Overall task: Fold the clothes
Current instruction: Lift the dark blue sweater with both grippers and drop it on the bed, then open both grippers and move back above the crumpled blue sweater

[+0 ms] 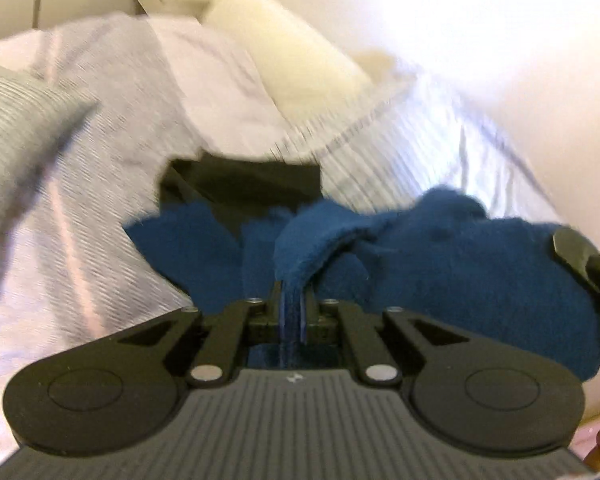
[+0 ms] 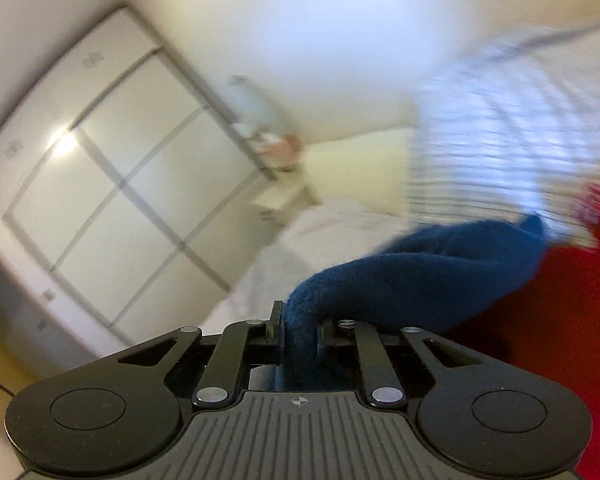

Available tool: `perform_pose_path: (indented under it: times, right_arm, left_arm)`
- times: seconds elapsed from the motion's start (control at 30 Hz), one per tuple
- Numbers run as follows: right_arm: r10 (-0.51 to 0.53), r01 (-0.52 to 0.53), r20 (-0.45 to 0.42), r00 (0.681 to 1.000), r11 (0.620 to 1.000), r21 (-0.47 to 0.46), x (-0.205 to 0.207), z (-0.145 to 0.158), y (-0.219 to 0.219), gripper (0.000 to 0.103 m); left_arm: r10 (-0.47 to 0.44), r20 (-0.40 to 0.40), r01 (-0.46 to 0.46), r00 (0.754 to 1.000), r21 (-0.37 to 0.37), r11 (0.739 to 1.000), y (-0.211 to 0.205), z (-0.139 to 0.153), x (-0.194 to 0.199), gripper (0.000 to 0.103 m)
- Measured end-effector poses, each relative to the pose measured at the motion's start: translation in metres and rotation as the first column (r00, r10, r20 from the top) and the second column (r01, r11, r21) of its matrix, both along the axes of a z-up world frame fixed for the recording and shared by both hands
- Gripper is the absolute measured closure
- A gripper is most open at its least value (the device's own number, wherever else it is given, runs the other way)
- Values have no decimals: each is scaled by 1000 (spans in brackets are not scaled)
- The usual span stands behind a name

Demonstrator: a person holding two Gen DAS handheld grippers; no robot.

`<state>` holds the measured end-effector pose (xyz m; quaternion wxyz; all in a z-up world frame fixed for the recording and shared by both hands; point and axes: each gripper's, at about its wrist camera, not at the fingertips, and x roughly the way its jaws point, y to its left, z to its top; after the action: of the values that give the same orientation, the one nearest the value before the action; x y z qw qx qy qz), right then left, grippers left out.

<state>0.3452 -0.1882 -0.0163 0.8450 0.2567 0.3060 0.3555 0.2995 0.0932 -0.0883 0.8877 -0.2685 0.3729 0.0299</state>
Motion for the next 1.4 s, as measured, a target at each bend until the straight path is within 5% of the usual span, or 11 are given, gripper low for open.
perform_pose_path:
  times: [0.23,0.6,0.77,0.83,0.9,0.93,0.97,1.1,1.17,1.27,1.4]
  right_arm:
    - [290,-304,144,946,949,86,-79,54,90,91]
    - [606,-641,210,767,720,265,-257,103,236,92]
    - [679,-715,229,698,642,276,-334,115,291,91]
    - [713,-726,146,686,656,207,-353,106,312,89]
    - [712,-712,33,701,702,-13,-370,84,342,65]
    - [683,-672,-10,730,716,-187,-380,66,355,40]
    - [643,-618,-43,765,712,-335,-391,46,361,37]
    - [563,-569,-180,807,656,-497,-419,-28,346,37]
    - [555,-622,-290,779,631,-463,-422,-55,330,37]
    - [586,-643,-304,751,546,-537,-428,-80,308,37]
    - [641,-636,-261,722,464,-617,-450,-97,289,37]
  left_arm:
    - [230,167,-238,959,28,971,65,67,-149,99]
    - [498,370,-582,784,161,797,127,181,-439,99]
    - [518,395,-629,759,242,739,123,213,-519,99]
    - [540,339,-627,770,246,739,124,201,-531,96]
    - [574,214,-612,791,264,745,126,175,-533,88]
    - [589,145,-603,795,284,745,126,158,-535,82]
    - [602,75,-593,795,304,746,127,142,-539,81]
    - [645,-150,-590,749,291,753,120,75,-562,80]
    - [673,-220,-613,706,284,737,118,55,-577,80]
    - [714,-279,-633,642,332,699,108,43,-602,80]
    - [739,-282,-642,612,368,673,88,33,-619,79]
